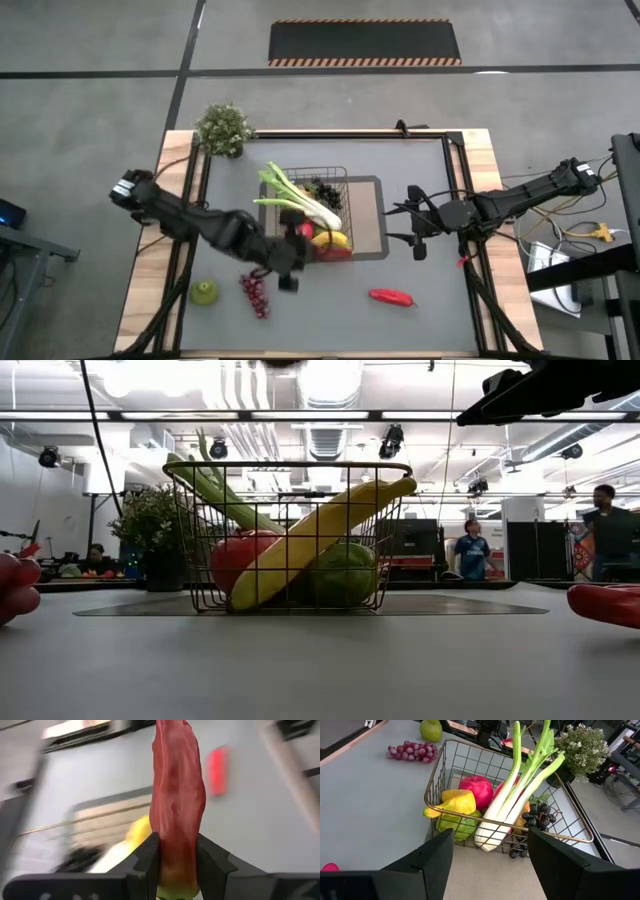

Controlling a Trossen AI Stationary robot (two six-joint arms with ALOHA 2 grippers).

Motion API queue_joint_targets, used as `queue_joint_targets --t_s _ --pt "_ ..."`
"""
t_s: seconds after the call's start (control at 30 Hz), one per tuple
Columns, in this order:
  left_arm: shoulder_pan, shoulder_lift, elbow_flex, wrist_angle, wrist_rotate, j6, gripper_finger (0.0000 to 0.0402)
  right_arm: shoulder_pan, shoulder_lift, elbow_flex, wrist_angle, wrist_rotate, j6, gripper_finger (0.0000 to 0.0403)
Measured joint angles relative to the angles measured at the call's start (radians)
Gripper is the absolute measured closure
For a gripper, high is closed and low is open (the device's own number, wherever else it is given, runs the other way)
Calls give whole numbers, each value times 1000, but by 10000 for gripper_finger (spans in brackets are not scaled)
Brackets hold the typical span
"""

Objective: Build produce basket
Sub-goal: Put the dark red chili pepper into the wire basket, then put the red chili pepper into the wire basket

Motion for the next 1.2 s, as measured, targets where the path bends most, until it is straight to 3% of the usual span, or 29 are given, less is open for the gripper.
queue_joint_targets --t_s 0.23,0.4,0.73,1.2 --pt "145 -3 -47 -272 -25 7 319 0 0 -1 3 0 12 165" --pt "173 13 -124 -274 122 78 319 0 0 -1 2 0 35 165" --pt "173 12 -141 -265 130 79 311 0 1 -1 2 0 47 165" --pt "173 12 -111 -270 152 77 220 0 1 -10 3 0 54 165"
